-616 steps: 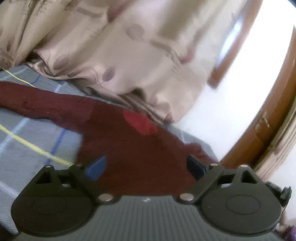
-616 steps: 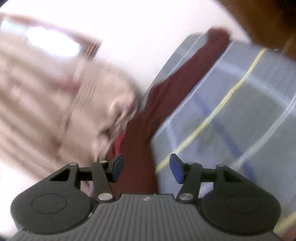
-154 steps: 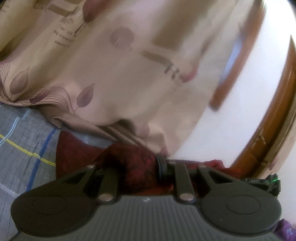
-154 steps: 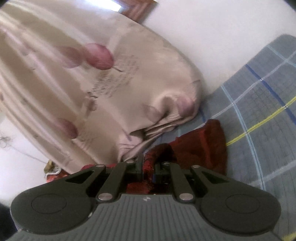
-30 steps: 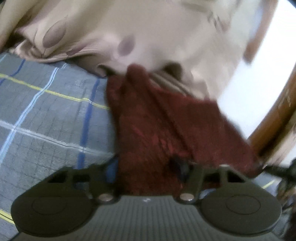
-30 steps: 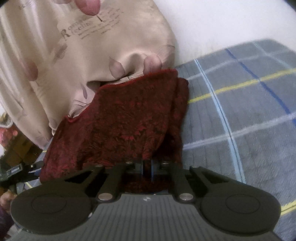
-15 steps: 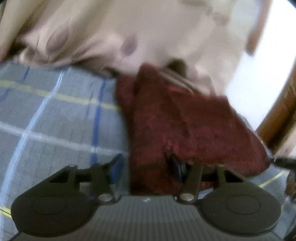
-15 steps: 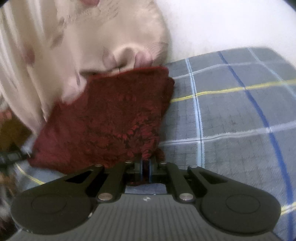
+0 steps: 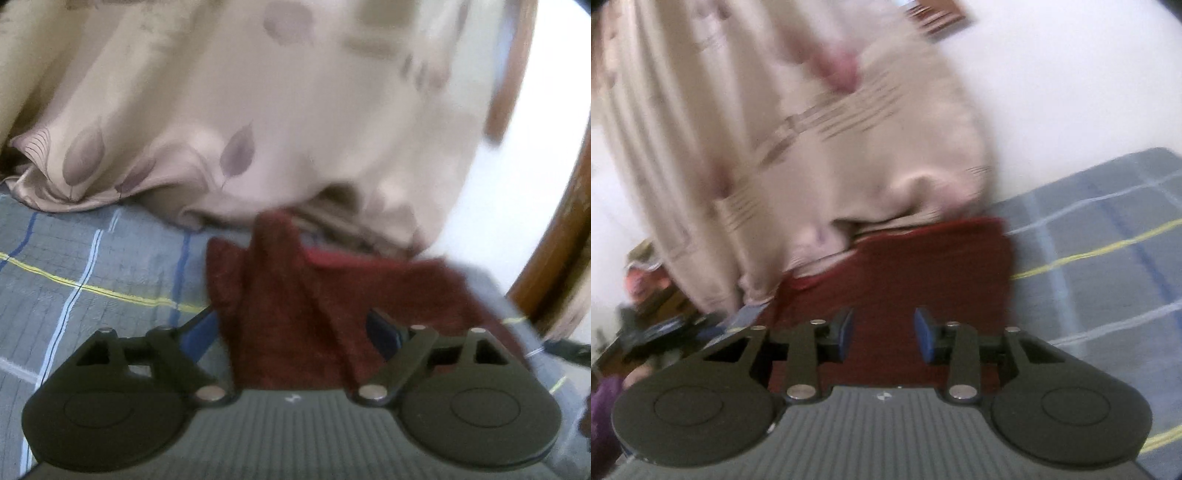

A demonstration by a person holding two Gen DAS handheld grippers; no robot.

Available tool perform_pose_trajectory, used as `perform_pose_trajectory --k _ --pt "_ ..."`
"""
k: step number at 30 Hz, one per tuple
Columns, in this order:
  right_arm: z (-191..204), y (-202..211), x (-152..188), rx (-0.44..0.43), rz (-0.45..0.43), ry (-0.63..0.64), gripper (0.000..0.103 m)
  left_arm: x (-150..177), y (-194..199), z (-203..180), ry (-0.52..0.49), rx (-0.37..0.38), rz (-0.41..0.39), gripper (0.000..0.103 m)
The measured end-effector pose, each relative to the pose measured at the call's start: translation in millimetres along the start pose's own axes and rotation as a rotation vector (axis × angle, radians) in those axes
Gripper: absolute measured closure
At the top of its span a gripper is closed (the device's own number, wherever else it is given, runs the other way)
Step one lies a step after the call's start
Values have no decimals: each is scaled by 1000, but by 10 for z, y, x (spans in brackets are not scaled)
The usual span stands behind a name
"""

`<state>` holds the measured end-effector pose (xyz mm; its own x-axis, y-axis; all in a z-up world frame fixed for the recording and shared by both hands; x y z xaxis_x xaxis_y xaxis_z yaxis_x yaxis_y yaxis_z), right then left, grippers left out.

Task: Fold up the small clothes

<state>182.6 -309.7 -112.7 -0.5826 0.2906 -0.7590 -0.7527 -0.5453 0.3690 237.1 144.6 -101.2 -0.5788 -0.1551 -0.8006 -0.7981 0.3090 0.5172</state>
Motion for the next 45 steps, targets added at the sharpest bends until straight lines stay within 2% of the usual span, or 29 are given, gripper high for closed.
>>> perform_pose_trajectory --k 3,5,7,9,11,14,16,17,19,20,21,22,24,27,28,29,30,32,36,38,40,43,44,45 --pt "266 -247 22 -34 28 61 59 -49 -200 65 21 10 3 18" --pt "371 -415 12 -17 40 111 59 -81 -306 89 30 9 14 32" --pt "366 -599 -36 -8 42 104 56 -15 -405 127 51 -35 86 67" --pt "280 -784 -85 12 54 84 52 101 -353 197 117 -35 105 72" --pt "148 -934 -95 62 62 71 50 199 -206 233 160 -25 106 72" --pt "-50 -967 -45 76 82 12 50 409 78 270 222 2 120 72" --pt "-127 -881 -5 64 77 -18 48 526 226 282 222 3 126 72" --pt "-139 -826 15 50 73 -24 42 537 282 280 213 9 104 72" --pt "-166 -732 46 33 61 -34 38 451 338 253 180 8 57 73" --pt "-172 -690 55 30 57 -38 38 390 321 232 164 34 49 72" --pt "-185 -656 57 31 57 -40 38 331 284 210 148 45 51 62" --pt "-185 -615 57 34 54 -40 37 277 243 185 122 36 48 40" --pt "-179 -562 48 35 44 -51 36 213 155 119 43 35 36 17" --pt "-150 -513 56 29 43 -59 34 237 -54 44 -3 120 109 18" --pt "-137 -500 57 31 43 -52 34 266 -87 29 -14 120 119 26" --pt "-125 -471 71 34 45 -44 34 295 -105 22 -20 112 132 43" --pt "-122 -440 81 38 47 -39 34 331 -112 33 -11 93 149 70" --pt "-120 -374 90 45 45 -28 34 357 -11 56 38 86 123 87" --pt "-239 -272 83 88 43 -23 30 415 254 5 153 86 103 87" --pt "-376 -261 90 118 54 -52 30 512 354 40 215 73 103 87" --pt "-488 -236 101 110 50 -105 30 632 402 117 286 57 106 87" --pt "-535 -225 128 93 52 -127 30 627 306 166 284 92 76 84" --pt "-534 -237 141 97 55 -123 30 579 257 159 255 90 65 82" --pt "-530 -262 152 104 62 -118 30 529 218 147 205 66 56 72"
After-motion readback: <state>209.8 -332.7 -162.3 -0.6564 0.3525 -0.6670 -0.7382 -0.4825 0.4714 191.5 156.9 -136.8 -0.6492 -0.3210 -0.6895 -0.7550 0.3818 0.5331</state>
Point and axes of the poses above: each gripper's, at about its wrist camera, not at the fingertips, and y roughly against the way its jaws point, z to its left, x to its underside, the point moved 5 cm from there along -y, roughly the way its jaws point, and after that the axes turned 2 degrees about -y, right-handed, at the moved point
